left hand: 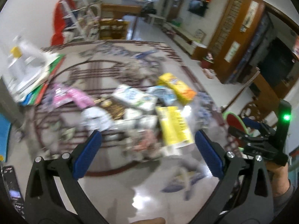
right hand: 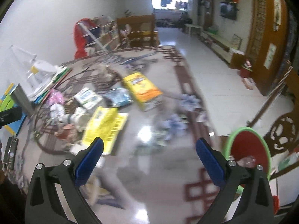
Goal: Collect trash
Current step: 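Grasp the yellow wrapper with the right tool while the left tool grasps crumpled paper, then carry wrapper and crumpled paper to the red bin and release both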
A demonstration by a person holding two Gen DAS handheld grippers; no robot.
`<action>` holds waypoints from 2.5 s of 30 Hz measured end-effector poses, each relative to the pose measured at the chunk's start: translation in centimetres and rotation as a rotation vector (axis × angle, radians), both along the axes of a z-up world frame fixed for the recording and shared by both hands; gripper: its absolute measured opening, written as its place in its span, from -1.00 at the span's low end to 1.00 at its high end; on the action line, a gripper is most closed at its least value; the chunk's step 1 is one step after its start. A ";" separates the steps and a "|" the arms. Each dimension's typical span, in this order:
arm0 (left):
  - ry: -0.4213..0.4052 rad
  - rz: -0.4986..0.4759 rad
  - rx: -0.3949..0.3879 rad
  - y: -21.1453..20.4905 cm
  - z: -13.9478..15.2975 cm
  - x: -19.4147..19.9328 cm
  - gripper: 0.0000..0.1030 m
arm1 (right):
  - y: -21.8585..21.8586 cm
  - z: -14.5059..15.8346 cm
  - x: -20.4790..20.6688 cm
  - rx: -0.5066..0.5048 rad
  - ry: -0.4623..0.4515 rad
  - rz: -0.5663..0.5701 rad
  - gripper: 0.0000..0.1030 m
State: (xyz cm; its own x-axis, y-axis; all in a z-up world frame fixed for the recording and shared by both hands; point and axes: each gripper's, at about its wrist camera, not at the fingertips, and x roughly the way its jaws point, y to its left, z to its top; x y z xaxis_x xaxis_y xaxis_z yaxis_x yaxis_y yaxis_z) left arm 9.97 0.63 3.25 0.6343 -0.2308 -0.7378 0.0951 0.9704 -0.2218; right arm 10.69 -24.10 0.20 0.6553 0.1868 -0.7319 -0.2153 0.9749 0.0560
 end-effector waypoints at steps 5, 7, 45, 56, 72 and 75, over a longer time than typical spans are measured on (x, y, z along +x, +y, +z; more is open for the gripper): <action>0.030 0.086 -0.030 4.5 -1.6 -0.5 0.89 | 4.4 -1.3 1.1 0.006 0.037 0.060 0.85; 0.051 0.103 -0.048 5.2 -2.5 -0.5 0.89 | 5.5 -1.9 1.6 0.001 0.056 0.075 0.85; 0.230 0.049 -0.160 -0.5 -11.7 5.5 -0.02 | 8.4 -9.0 6.8 0.102 0.253 0.175 -0.31; 0.201 0.079 -0.161 0.3 -9.6 3.5 -0.21 | 7.6 -6.8 5.3 0.123 0.223 0.178 -0.34; 0.104 0.064 -0.108 -0.9 -4.3 0.2 -0.21 | 4.7 -1.4 1.1 0.132 0.115 0.159 -0.34; 0.089 0.047 -0.104 -1.9 -3.4 0.3 -0.21 | 3.2 -0.5 0.5 0.140 0.095 0.141 -0.34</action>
State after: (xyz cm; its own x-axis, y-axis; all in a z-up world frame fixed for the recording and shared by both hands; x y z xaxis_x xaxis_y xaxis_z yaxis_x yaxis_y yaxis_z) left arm 10.27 -1.24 -0.16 0.5798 -0.2801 -0.7651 0.0253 0.9448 -0.3267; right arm 11.23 -20.85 -0.34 0.5449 0.3758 -0.7496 -0.3362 0.9169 0.2153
